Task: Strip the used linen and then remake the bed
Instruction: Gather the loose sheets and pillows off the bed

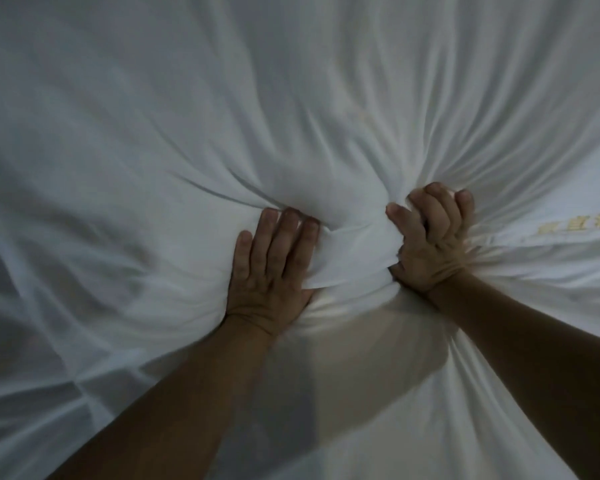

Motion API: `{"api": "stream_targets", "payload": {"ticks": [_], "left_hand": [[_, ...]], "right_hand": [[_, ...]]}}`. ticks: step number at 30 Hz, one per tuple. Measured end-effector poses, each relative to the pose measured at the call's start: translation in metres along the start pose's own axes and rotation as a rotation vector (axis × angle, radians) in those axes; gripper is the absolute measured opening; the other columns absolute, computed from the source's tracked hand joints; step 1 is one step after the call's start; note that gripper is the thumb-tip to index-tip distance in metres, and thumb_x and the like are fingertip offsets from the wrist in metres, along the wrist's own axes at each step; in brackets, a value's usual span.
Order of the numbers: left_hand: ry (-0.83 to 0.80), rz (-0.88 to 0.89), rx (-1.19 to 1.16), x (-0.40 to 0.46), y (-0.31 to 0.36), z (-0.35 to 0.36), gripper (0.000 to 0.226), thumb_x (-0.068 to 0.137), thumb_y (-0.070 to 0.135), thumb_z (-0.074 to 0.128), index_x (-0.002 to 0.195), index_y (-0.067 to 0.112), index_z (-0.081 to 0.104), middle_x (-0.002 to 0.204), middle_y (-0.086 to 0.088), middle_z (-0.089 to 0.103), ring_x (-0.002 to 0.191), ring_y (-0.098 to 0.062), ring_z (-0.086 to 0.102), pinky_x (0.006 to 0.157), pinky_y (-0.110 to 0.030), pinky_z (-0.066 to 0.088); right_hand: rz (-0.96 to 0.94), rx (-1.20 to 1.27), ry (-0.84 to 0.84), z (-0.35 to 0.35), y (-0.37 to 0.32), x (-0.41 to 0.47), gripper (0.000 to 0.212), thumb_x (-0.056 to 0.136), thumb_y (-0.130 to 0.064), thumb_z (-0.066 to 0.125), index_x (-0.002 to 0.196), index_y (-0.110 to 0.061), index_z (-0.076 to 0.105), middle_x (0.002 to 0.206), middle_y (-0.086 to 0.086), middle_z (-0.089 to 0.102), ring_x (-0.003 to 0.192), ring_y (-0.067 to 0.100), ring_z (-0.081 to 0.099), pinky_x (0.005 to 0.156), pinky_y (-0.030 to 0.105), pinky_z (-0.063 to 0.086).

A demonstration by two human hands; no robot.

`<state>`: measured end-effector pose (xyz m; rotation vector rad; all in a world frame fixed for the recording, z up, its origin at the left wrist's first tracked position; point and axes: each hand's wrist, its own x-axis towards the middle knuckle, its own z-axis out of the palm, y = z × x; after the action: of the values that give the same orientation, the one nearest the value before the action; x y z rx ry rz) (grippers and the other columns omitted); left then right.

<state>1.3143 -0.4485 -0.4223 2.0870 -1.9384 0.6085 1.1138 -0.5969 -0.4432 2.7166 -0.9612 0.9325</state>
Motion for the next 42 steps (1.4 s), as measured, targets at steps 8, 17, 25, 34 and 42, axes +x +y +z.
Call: {"api": "stream_targets", "payload": {"ticks": [8,17,25,34,42], "left_hand": [[-0.073,0.061,-0.098,0.018,-0.009,-0.027,0.073,0.071,0.041,0.067,0.134,0.007,0.054,0.134,-0.014,0.055,0.131,-0.034,0.046,0.115,-0.047,0.025],[-0.273,-0.083,-0.282,-0.004,-0.04,-0.24,0.046,0.044,0.007,0.078,0.087,0.013,0.065,0.082,-0.007,0.065,0.062,-0.028,0.064,0.052,-0.031,0.052],[-0.59,-0.027,-0.39,-0.208,0.055,-0.434,0.035,0.073,0.024,0.042,0.1,0.017,0.063,0.092,-0.004,0.067,0.073,-0.027,0.068,0.059,-0.035,0.058],[-0.35,0.057,-0.459,-0.164,0.226,-0.65,0.033,0.077,0.008,0.057,0.109,0.012,0.06,0.108,-0.008,0.059,0.098,-0.033,0.057,0.073,-0.039,0.049],[-0.062,0.434,-0.65,-0.092,0.416,-0.766,0.033,0.07,0.003,0.057,0.102,0.01,0.061,0.096,-0.011,0.06,0.089,-0.036,0.058,0.061,-0.04,0.048]], "right_hand": [[0.026,-0.126,-0.225,-0.05,-0.013,0.041,0.044,0.061,-0.036,0.061,0.099,-0.017,0.049,0.096,0.008,0.055,0.089,0.03,0.047,0.082,0.04,0.029],[0.306,0.02,-0.74,-0.254,-0.153,0.09,0.046,0.086,-0.025,0.053,0.131,-0.029,0.049,0.12,0.003,0.062,0.109,0.029,0.058,0.091,0.034,0.041],[0.401,0.162,-1.005,-0.462,-0.278,-0.107,0.042,0.089,-0.036,0.056,0.13,-0.031,0.049,0.119,0.002,0.064,0.11,0.028,0.06,0.091,0.034,0.047],[0.396,0.03,-0.733,-0.739,-0.219,-0.153,0.02,0.087,-0.038,0.061,0.104,-0.028,0.055,0.105,-0.002,0.066,0.099,0.023,0.062,0.071,0.026,0.037],[0.655,-0.313,-0.426,-0.972,-0.157,-0.25,0.017,0.084,-0.033,0.063,0.097,-0.025,0.058,0.095,0.002,0.068,0.091,0.029,0.063,0.067,0.031,0.045]]}}
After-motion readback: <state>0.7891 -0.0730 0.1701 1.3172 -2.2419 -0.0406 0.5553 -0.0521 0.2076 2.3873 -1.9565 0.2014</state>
